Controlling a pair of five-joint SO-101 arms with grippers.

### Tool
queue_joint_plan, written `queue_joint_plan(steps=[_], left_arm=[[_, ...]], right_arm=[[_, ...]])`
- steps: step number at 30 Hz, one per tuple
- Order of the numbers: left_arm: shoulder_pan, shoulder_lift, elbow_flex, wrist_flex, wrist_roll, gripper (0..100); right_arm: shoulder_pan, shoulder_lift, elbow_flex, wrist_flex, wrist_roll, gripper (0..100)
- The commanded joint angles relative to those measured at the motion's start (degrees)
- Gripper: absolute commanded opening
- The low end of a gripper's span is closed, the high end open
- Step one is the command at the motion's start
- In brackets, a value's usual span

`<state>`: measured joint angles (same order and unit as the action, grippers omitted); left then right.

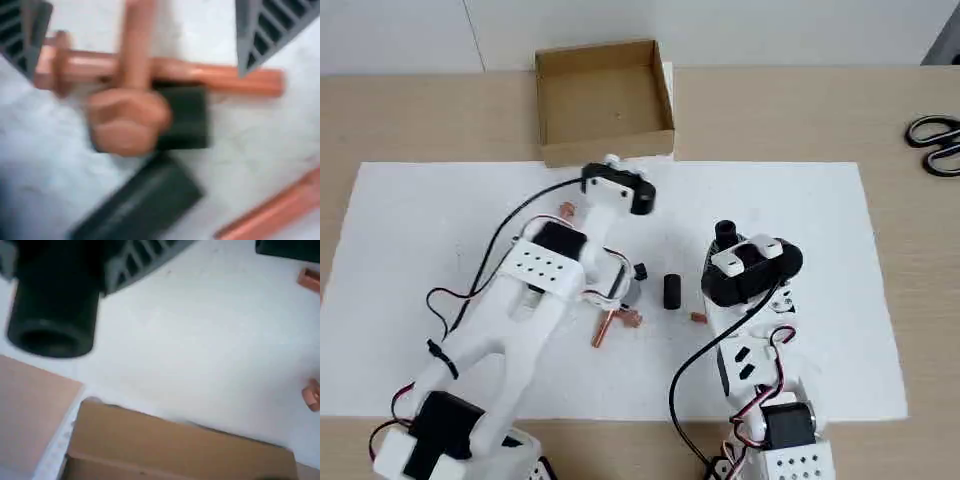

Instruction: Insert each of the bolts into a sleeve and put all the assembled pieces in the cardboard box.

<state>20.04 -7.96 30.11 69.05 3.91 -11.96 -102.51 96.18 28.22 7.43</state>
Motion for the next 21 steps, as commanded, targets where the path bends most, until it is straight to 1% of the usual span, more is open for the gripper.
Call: queue_joint_plan(steps=[1, 9, 15, 21], left_arm=[[0.62, -0.18, -1.98, -0.79, 0.0, 25], [0.44, -0.18, 2.33, -1.23, 0.0, 25], [0.53, -0.18, 5.49, -6.07, 0.18, 25], [0.62, -0.18, 5.67, -7.56, 0.09, 25]], right_arm=[[0.57, -0.57, 0.35, -1.45, -0.35, 0.6], [0.57, -0.57, 0.35, -1.45, -0.35, 0.6], [0.57, -0.57, 0.35, -1.45, -0.35, 0.6], [0.57, -0.57, 0.35, -1.45, -0.35, 0.6]])
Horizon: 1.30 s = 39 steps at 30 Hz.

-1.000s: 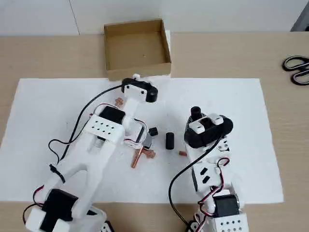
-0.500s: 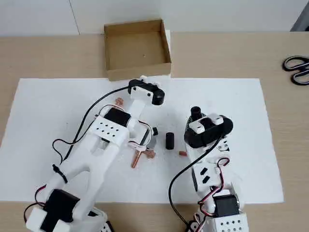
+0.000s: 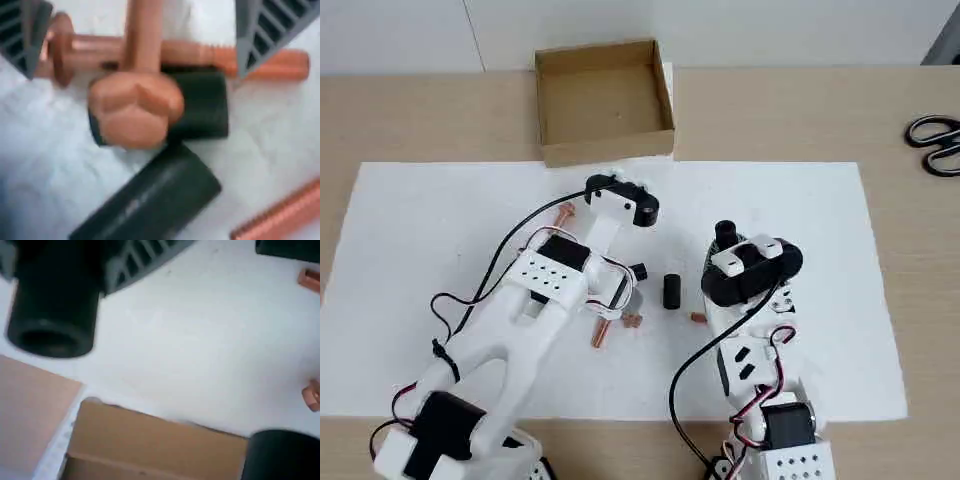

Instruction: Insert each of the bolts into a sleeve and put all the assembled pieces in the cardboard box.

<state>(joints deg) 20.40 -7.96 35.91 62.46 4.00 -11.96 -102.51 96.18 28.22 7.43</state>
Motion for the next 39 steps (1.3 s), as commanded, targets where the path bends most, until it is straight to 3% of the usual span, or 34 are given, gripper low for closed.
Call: queue_joint_plan(steps=[1, 10, 21, 29, 39], left_arm=[[0.18, -0.18, -0.04, -0.97, 0.0, 25], [0.09, 10.55, -3.03, -1.41, 1.49, 24], [0.35, 12.57, -8.66, -1.41, 2.73, 0], [0.0, 12.4, -14.37, -0.44, 4.48, 1], [0.09, 12.4, -23.25, 11.6, 4.75, 1]], right_arm=[[0.57, -0.57, 0.35, -1.45, -0.35, 0.6], [0.57, -0.66, 0.35, -1.45, -0.35, 0.6], [0.57, -0.66, 0.26, -1.36, -0.35, 0.6], [0.57, -0.66, -2.37, -0.92, -0.35, 0.6], [0.57, -0.66, -2.11, -0.92, -0.35, 0.6]])
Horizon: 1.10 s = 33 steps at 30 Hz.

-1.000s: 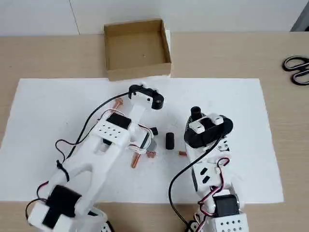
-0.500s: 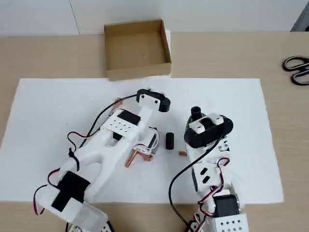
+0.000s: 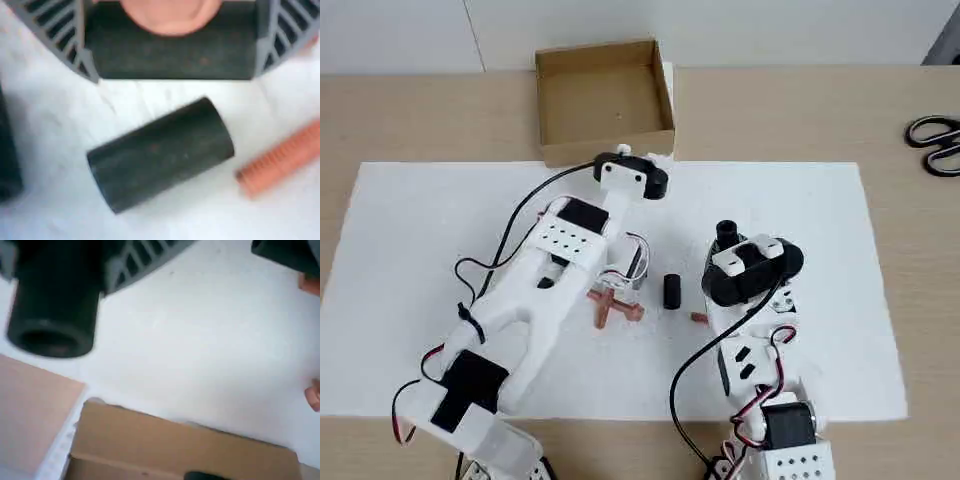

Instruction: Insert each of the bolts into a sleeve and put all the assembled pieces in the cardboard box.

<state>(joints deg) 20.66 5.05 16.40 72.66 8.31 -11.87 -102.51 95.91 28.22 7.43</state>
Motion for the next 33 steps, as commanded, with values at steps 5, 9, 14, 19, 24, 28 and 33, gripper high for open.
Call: queue_joint_plan(steps=[5, 9, 14, 19, 24, 28, 33], left_arm=[[0.0, -0.62, -3.82, 1.14, 0.62, 1], [-0.88, -0.62, -5.14, -2.73, 3.34, 1], [-1.23, -0.53, -7.69, -7.21, 3.34, 1], [-0.97, 0.09, -7.16, -9.76, 3.34, 1], [-1.14, 0.09, -6.81, -11.16, 3.34, 1], [-1.23, 0.18, -6.81, -11.6, 3.34, 1], [-4.31, 6.59, -7.25, -16.35, 3.34, 1]], right_arm=[[0.48, -0.66, -1.76, -0.92, -0.35, 0.6], [0.48, -0.66, -1.76, -0.92, -0.35, 0.6], [0.48, -0.66, -1.76, -0.4, -0.35, 0.6], [0.48, -0.66, -2.11, 3.12, -0.44, 0.6], [0.48, -0.66, -2.11, 3.03, -0.44, 0.6], [0.48, -0.66, -2.2, 3.12, -0.44, 0.6], [0.48, -0.66, -2.2, 3.21, -0.44, 0.6]])
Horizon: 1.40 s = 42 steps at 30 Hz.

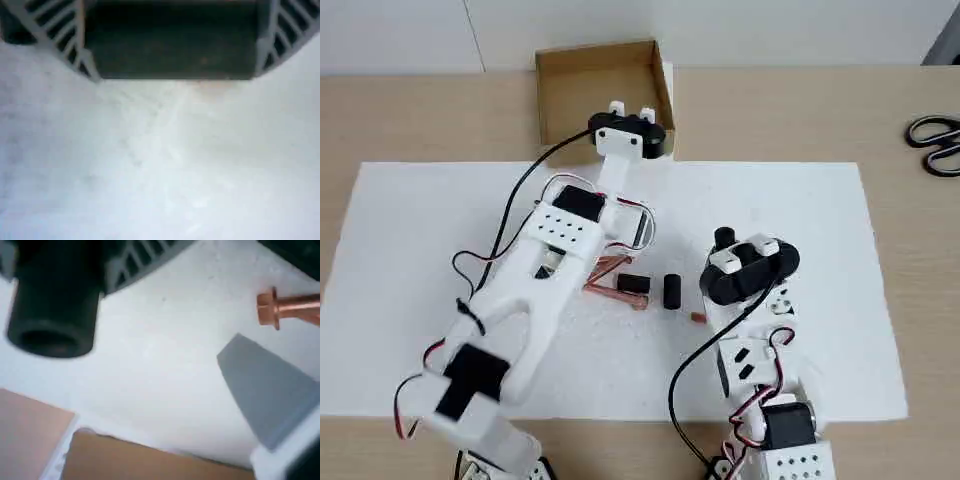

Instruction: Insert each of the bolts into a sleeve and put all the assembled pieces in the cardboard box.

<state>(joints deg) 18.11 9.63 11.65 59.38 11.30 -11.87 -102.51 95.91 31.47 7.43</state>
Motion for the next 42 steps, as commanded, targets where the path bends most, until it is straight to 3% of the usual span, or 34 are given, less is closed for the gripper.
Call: queue_joint_plan(steps=[1, 12, 19, 31, 37, 42], left_arm=[[-2.37, 3.6, -3.12, -3.6, 0.53, 1], [-2.64, 9.76, -10.77, -1.58, 0.62, 2], [-2.81, 9.76, -10.59, -1.23, 0.62, 16], [-3.08, 9.76, -10.77, -2.37, 0.35, 17], [-3.08, 9.76, -10.77, -2.11, 0.35, 27], [-3.08, 9.23, -11.21, -0.44, 0.35, 28]], right_arm=[[0.48, -0.66, -2.2, 0.04, -0.44, 0.6], [0.48, -0.66, -2.2, 0.13, -0.44, 0.6], [0.48, -0.66, -2.2, 0.13, -0.44, 0.6], [0.48, -0.66, -2.2, 0.13, -0.44, 0.6], [0.48, -0.66, -2.2, 0.13, -0.44, 0.6], [0.48, -0.66, -2.2, 0.13, -0.44, 0.5]])
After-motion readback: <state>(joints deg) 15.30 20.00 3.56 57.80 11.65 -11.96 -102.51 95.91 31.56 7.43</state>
